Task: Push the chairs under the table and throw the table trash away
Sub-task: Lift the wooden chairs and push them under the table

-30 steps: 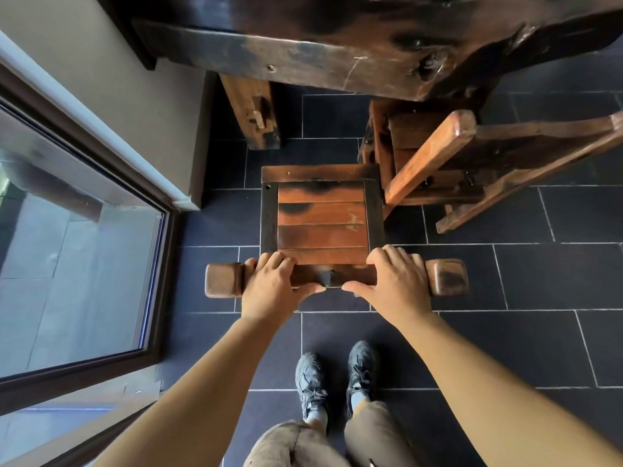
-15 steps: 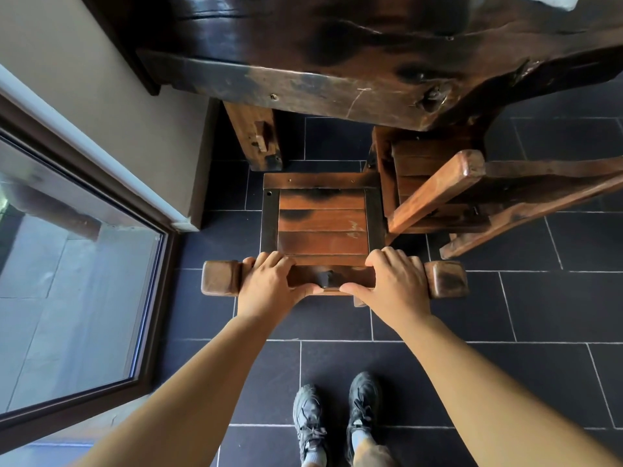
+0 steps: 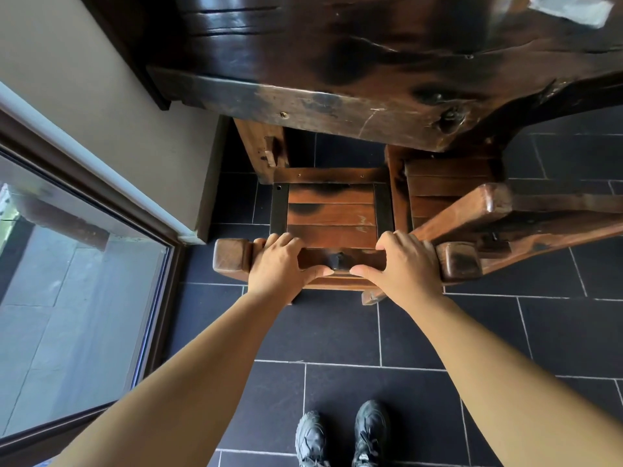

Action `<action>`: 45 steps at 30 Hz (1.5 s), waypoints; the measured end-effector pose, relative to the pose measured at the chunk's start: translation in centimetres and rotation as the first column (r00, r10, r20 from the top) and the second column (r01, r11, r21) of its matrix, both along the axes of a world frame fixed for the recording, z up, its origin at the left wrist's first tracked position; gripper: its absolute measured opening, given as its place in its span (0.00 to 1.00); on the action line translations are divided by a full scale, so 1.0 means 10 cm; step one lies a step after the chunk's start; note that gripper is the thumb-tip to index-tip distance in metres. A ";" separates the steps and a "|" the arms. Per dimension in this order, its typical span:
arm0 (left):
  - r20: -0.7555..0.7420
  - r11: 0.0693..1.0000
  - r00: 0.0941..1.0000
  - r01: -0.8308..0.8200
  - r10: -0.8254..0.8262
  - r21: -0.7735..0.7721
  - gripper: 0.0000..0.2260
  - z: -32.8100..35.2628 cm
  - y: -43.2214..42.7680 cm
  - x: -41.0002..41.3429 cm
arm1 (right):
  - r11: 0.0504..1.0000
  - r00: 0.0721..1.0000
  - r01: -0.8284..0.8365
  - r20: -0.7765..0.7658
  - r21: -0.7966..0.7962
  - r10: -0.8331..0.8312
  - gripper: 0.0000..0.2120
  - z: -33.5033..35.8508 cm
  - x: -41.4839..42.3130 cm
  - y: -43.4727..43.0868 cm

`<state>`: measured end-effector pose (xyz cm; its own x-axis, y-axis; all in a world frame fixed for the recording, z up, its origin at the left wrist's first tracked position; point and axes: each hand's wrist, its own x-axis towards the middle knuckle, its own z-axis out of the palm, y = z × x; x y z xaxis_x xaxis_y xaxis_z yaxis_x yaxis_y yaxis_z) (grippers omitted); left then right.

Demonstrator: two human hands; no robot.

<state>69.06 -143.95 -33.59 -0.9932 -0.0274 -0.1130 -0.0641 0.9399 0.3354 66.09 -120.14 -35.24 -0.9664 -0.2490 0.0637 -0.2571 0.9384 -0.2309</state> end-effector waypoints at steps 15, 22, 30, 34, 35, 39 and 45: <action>0.000 0.999 1.000 -0.018 0.018 0.037 0.25 0.03 -0.05 -0.78 | 1.000 0.999 0.029 0.020 -0.004 -0.029 0.33 0.03 -0.78 -0.10; -0.001 0.998 1.000 -0.031 0.032 0.051 0.25 0.05 -0.05 -1.05 | 0.999 0.999 0.031 0.021 -0.038 -0.030 0.31 0.08 -1.05 -0.13; 0.026 1.000 1.000 -0.012 0.012 0.006 0.27 0.05 -0.06 -1.08 | 0.999 0.998 0.040 0.054 0.008 -0.040 0.32 0.11 -1.09 -0.15; 0.072 1.000 0.997 -0.004 0.004 -0.008 0.28 0.09 -0.06 -1.12 | 0.999 0.993 0.036 0.116 -0.035 -0.032 0.29 0.19 -1.08 -0.15; 0.102 1.000 0.995 -0.004 0.004 0.005 0.28 0.12 -0.05 -1.14 | 0.999 0.987 0.026 0.159 -0.048 -0.018 0.27 0.23 -1.08 -0.14; 0.232 0.999 0.972 0.024 -0.033 0.042 0.27 0.30 -0.07 -1.12 | 0.998 0.941 -0.012 0.336 -0.064 0.033 0.28 0.48 -1.00 -0.07; 0.223 0.991 0.971 0.104 -0.082 -0.089 0.24 0.84 0.08 -0.67 | 0.998 0.929 0.006 0.370 -0.065 0.019 0.29 1.09 -0.62 0.03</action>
<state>62.39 -143.18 -25.15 -0.9434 0.0419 -0.3289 -0.0363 0.9730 0.2279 59.85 -119.84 -24.30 -0.9226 -0.2627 -0.2824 -0.1479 0.9172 -0.3699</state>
